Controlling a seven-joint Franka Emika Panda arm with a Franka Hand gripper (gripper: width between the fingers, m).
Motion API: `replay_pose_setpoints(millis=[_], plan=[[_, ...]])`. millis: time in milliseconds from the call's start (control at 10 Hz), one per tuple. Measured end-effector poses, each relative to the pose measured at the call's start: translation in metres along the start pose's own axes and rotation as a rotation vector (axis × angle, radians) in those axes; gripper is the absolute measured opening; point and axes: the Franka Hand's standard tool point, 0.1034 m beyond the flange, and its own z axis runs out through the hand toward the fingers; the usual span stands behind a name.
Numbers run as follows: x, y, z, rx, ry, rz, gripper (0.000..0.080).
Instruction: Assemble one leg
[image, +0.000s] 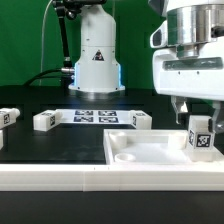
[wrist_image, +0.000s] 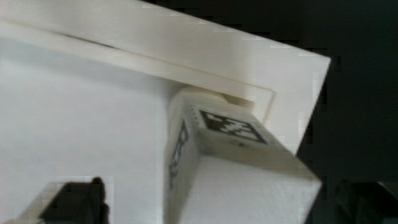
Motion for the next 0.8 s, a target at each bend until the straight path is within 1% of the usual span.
replay_pose_setpoints(millis=[100,300,400,600,700,800], plan=[[-0.0015,-0.0005,0.0002,0.0,-0.001,-0.118,0.0648],[0.0026,-0.0013,0.002,0.005,0.006,-0.309,0.0649],[0.0027,-0.0004,0.0038,-0.002,0.004,-0.415,0.0649],[-0.0012,-0.0044,0.0051,-0.039,0.004,-0.636,0.0649],[-0.0031,-0.0057,0.0046,-0.046,0.012,-0.701,0.0649],[-0.0039,-0.0052,0.0044,-0.061,0.009,-0.763,0.0649]])
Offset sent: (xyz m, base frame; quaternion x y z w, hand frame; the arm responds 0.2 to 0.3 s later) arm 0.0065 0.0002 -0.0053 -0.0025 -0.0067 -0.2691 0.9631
